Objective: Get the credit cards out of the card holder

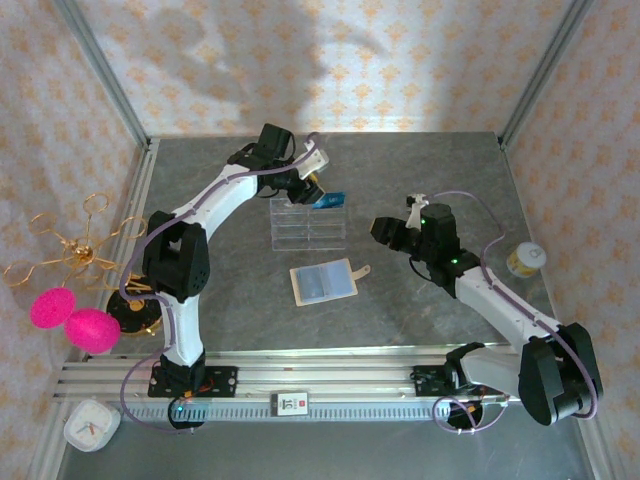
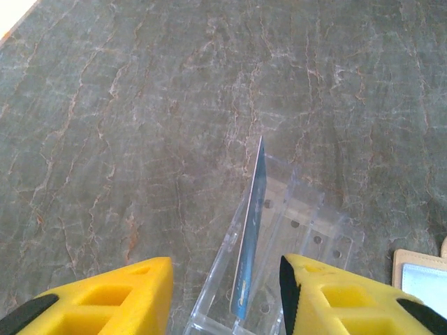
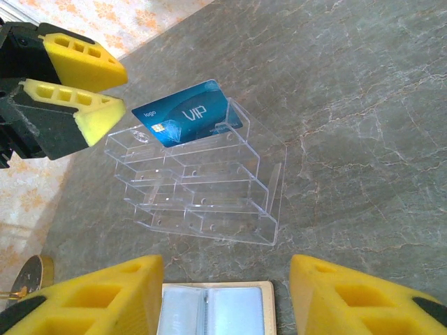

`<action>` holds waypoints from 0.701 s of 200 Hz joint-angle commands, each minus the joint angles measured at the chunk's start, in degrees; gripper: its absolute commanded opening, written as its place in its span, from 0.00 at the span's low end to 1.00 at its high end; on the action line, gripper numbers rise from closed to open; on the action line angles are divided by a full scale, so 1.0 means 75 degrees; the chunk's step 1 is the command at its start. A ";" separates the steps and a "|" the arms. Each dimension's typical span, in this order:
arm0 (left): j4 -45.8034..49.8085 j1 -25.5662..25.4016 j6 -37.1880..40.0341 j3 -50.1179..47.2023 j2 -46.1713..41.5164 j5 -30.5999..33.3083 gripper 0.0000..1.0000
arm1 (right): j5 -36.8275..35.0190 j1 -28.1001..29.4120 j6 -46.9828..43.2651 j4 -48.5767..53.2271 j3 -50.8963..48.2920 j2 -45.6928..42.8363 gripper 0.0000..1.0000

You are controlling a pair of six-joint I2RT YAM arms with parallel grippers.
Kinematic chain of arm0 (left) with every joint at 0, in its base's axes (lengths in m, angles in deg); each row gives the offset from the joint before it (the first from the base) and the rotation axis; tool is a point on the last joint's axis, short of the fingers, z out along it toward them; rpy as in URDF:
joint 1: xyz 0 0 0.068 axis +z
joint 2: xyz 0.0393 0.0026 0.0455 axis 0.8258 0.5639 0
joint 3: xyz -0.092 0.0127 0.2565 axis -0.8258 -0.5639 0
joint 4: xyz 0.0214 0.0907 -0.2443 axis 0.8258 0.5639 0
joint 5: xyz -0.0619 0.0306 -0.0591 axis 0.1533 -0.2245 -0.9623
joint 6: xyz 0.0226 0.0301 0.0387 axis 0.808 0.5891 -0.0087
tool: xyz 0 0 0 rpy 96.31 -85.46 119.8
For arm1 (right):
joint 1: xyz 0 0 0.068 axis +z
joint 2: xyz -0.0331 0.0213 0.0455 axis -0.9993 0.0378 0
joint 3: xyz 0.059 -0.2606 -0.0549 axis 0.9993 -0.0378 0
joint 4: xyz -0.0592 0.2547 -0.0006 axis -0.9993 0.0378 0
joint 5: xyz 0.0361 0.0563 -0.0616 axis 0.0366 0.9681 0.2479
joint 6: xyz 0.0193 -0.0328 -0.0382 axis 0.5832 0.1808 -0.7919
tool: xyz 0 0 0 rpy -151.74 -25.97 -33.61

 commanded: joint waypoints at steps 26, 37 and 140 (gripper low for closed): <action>0.0343 -0.0039 0.0286 0.0084 0.0087 0.0005 0.46 | -0.0191 -0.0037 -0.0119 -0.0001 0.0247 0.0043 0.50; 0.0403 -0.0038 0.0301 0.0120 0.0126 -0.0075 0.46 | -0.0190 -0.0031 -0.0113 -0.0007 0.0241 0.0074 0.50; 0.0802 -0.0038 0.0380 0.0555 0.0615 -0.0182 0.40 | -0.0181 -0.0036 -0.0147 -0.0031 0.0262 0.0162 0.50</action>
